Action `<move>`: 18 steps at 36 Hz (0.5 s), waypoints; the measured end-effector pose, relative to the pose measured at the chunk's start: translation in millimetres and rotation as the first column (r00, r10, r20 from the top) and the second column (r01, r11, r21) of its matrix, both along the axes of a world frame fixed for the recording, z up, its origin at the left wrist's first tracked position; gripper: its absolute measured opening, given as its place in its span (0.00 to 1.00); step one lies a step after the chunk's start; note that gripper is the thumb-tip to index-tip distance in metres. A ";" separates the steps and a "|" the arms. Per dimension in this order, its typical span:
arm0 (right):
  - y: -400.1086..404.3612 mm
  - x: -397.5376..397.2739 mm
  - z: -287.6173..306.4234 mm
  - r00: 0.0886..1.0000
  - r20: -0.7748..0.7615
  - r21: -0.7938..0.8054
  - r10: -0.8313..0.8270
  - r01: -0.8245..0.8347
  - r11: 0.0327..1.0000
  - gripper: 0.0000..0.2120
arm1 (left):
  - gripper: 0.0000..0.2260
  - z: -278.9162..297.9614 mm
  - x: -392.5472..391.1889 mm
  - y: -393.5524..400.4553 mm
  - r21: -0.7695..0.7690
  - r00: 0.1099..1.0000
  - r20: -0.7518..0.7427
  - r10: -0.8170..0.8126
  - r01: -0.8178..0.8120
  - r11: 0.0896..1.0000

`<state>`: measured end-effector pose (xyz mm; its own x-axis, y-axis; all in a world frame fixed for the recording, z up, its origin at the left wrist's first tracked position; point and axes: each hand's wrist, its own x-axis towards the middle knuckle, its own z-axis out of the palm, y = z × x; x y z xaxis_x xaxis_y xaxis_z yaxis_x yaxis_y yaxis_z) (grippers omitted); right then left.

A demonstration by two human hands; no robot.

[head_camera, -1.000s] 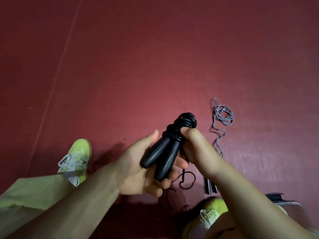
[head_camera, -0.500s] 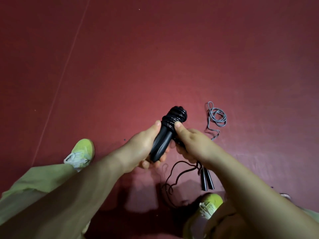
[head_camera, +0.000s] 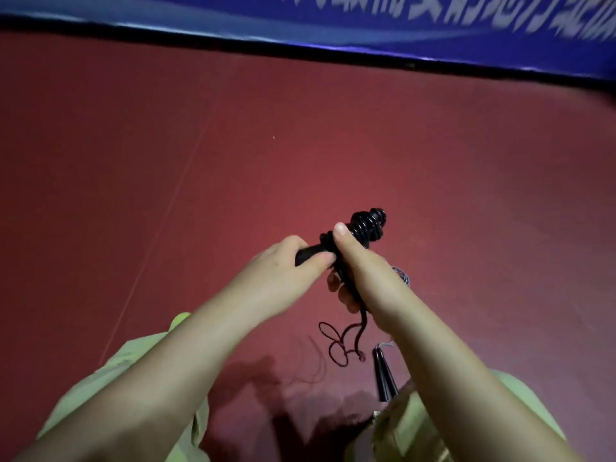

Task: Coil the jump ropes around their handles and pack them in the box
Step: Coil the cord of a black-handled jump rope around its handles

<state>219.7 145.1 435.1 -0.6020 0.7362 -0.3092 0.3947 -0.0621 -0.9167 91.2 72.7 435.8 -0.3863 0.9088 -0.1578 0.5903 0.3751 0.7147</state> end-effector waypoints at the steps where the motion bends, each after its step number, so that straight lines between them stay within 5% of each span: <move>1: -3.4 0.4 10.6 1.000 -0.015 0.013 0.004 -0.004 1.000 0.29 | 0.12 10.0 1.5 -4.9 0.022 1.000 -0.003 0.003 -0.003 1.000; 7: -35.3 10.2 96.6 0.991 -0.131 0.195 -0.013 0.038 0.980 0.23 | 0.19 89.8 10.8 -46.1 0.206 0.997 0.075 -0.022 0.006 0.979; 10: -47.8 14.8 133.4 0.957 -0.288 0.219 -0.028 0.094 0.971 0.17 | 0.22 130.4 12.9 -63.4 0.320 0.954 0.262 -0.145 0.056 0.946; 12: -54.0 16.5 158.9 0.898 -0.437 0.124 -0.045 0.110 0.986 0.13 | 0.18 156.4 12.8 -73.8 0.321 0.821 0.519 -0.236 0.068 0.945; 14: -57.7 18.3 184.4 0.826 -0.563 0.080 -0.007 0.063 0.995 0.15 | 0.22 181.1 14.3 -83.8 0.295 0.597 0.735 -0.321 0.144 0.944; 18: -68.4 23.4 224.8 0.757 -0.629 0.206 0.175 -0.055 0.977 0.23 | 0.37 209.4 21.3 -89.7 0.339 0.264 0.861 -0.435 0.341 0.877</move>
